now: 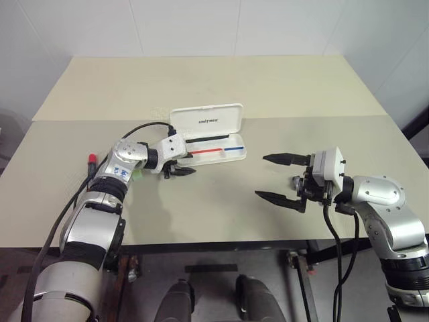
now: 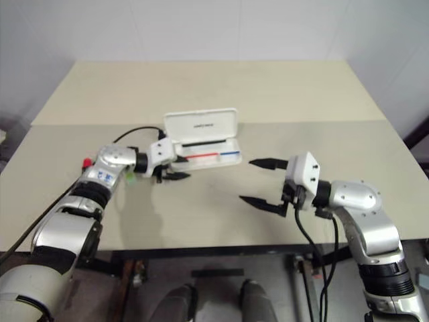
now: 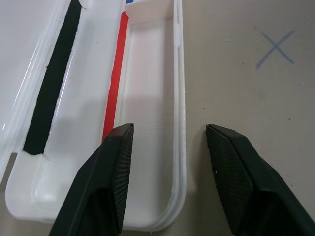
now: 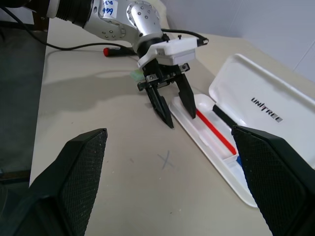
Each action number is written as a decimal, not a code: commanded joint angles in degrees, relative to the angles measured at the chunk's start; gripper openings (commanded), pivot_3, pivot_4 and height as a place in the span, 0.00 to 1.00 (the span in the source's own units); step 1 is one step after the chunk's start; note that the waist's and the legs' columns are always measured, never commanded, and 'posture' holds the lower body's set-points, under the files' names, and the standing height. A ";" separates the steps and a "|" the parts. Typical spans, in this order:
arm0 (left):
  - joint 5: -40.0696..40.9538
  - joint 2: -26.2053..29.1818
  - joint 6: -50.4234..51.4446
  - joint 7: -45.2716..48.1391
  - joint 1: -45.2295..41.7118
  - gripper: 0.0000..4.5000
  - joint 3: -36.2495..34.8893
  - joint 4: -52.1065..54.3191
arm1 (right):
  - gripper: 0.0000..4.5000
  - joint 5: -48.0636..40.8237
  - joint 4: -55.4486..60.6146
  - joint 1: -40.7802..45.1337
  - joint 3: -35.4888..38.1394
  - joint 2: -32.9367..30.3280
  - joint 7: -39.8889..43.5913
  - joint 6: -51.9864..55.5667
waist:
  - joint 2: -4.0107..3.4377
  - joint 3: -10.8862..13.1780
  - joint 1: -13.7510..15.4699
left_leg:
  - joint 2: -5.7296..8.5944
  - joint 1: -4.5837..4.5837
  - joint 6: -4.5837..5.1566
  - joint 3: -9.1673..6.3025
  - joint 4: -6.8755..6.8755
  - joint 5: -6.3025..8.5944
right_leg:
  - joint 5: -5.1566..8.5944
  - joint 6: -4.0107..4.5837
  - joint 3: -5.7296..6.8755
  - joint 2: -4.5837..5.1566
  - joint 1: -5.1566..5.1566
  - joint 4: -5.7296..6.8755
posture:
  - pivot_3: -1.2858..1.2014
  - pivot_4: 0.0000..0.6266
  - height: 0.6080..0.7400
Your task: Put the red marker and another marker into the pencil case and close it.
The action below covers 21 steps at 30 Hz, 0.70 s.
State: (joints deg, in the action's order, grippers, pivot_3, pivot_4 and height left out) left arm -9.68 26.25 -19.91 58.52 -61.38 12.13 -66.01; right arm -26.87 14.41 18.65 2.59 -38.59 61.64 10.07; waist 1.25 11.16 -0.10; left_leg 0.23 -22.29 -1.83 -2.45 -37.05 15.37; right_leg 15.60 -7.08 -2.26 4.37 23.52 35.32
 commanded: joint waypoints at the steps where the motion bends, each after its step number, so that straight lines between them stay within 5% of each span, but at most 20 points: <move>1: -2.36 -0.81 0.66 0.50 -1.50 0.33 1.63 -1.40 | 0.95 -0.28 2.27 1.02 0.85 0.26 -0.90 -1.09 | 0.00 0.00 0.01 | 0.00 0.01 0.00 0.00 -0.02 0.00 | 0.00 0.00 0.00 0.00 -0.01 0.03 | 0.52 0.24 1.00; 6: -3.45 -1.57 1.20 0.58 -2.20 0.01 2.06 -1.98 | 0.95 -0.23 2.65 1.03 0.97 0.35 -1.35 -1.04 | 0.02 0.01 0.06 | 0.02 0.02 0.00 -0.05 -0.10 -0.01 | -0.01 -0.01 -0.01 0.00 -0.03 0.11 | 0.52 0.24 1.00; 14: -3.47 -1.40 0.06 0.87 -1.43 0.01 2.32 -1.74 | 0.95 -0.09 2.37 1.56 0.65 0.52 -1.53 -1.11 | 0.02 0.01 0.10 | 0.02 0.03 0.00 -0.07 -0.11 -0.01 | -0.01 -0.02 0.00 0.00 -0.04 0.14 | 0.52 0.24 1.00; 21: 2.11 0.16 -3.74 10.02 2.72 0.01 -0.04 6.96 | 0.95 0.04 1.31 2.24 -0.07 1.09 -0.99 -1.21 | 0.01 0.01 0.02 | 0.01 0.00 0.00 -0.06 0.01 0.01 | 0.02 -0.01 -0.01 0.00 0.00 0.05 | 0.52 0.24 1.00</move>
State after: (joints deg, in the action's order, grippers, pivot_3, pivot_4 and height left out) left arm -9.35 26.29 -22.74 65.14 -59.65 12.18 -61.79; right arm -26.41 14.95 19.94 2.41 -37.69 60.52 9.93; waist 1.27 11.17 -0.08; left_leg 0.23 -22.31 -1.84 -2.51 -37.04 15.39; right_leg 15.65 -7.09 -2.26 4.37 23.53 35.36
